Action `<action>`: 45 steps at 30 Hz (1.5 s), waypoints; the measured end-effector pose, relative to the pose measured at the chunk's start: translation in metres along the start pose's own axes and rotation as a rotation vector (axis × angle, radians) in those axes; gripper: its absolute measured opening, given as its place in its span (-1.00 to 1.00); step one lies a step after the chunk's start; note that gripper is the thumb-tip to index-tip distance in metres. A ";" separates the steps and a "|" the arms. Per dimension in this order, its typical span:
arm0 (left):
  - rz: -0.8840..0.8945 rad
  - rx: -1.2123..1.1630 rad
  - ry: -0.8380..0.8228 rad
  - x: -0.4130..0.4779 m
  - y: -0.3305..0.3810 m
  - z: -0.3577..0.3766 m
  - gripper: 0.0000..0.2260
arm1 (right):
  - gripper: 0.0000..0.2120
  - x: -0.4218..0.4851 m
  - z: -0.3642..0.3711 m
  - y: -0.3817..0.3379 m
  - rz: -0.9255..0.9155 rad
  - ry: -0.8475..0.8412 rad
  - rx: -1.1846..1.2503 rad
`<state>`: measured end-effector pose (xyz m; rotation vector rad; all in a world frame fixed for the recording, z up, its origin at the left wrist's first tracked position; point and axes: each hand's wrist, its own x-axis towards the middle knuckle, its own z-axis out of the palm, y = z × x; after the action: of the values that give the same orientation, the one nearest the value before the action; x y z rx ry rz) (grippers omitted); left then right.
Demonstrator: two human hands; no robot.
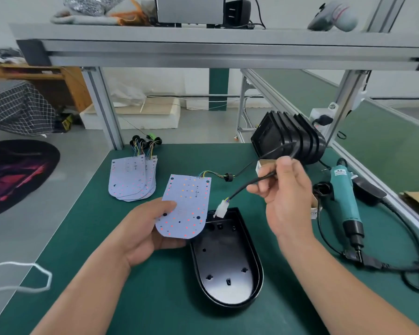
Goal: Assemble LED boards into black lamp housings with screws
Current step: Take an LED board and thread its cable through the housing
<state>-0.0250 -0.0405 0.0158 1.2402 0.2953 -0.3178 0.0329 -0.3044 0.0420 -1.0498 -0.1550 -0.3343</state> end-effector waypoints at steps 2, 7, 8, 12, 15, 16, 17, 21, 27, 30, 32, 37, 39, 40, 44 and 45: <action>0.000 -0.026 -0.012 0.002 -0.001 0.002 -0.73 | -0.75 -0.006 0.001 0.008 0.000 -0.058 -0.053; 0.003 -0.158 -0.003 0.003 -0.001 0.007 -0.71 | -0.79 -0.013 0.001 0.016 0.003 -0.164 -0.215; -0.001 -0.190 -0.001 0.003 -0.001 0.008 -0.70 | -0.79 -0.014 0.000 0.016 0.004 -0.178 -0.231; 0.008 -0.268 -0.021 0.003 -0.002 0.013 -0.69 | -0.80 -0.017 -0.001 0.014 0.002 -0.216 -0.239; 0.038 -0.269 -0.024 0.004 -0.003 0.016 -0.68 | -0.80 -0.021 -0.001 0.013 0.003 -0.260 -0.252; 0.050 -0.280 -0.025 0.005 -0.004 0.018 -0.67 | -0.81 -0.022 -0.002 0.013 0.014 -0.271 -0.257; 0.062 -0.295 -0.028 0.005 -0.004 0.019 -0.67 | -0.82 -0.022 -0.002 0.013 0.029 -0.277 -0.255; 0.111 -0.376 -0.060 0.007 -0.006 0.023 -0.58 | -0.82 -0.015 -0.003 0.013 0.102 -0.242 -0.332; 0.165 -0.462 -0.220 0.002 -0.006 0.026 -0.67 | -0.75 -0.005 -0.013 0.025 0.302 -0.182 -0.652; 0.207 -0.311 -0.235 -0.001 -0.006 0.028 -0.67 | -0.77 -0.013 -0.010 0.031 0.362 -0.292 -0.736; 0.225 -0.255 -0.255 -0.002 -0.008 0.029 -0.66 | -0.78 -0.017 -0.007 0.033 0.311 -0.324 -0.763; 0.222 -0.223 -0.355 -0.005 -0.009 0.033 -0.58 | -0.75 -0.022 0.001 0.037 0.150 -0.327 -0.886; 0.214 -0.193 -0.370 -0.005 -0.010 0.035 -0.57 | -0.73 -0.021 0.004 0.036 0.095 -0.304 -0.867; 0.207 -0.164 -0.361 -0.005 -0.010 0.035 -0.57 | -0.73 -0.020 0.006 0.036 0.075 -0.299 -0.874; 0.175 -0.022 -0.310 -0.004 -0.011 0.032 -0.58 | -0.71 -0.014 0.011 0.034 0.022 -0.317 -0.926; 0.173 0.000 -0.308 -0.005 -0.011 0.032 -0.58 | -0.70 -0.014 0.012 0.035 0.007 -0.329 -0.933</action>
<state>-0.0318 -0.0736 0.0179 1.1886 -0.0764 -0.3532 0.0324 -0.2760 0.0155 -2.0300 -0.3030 -0.2186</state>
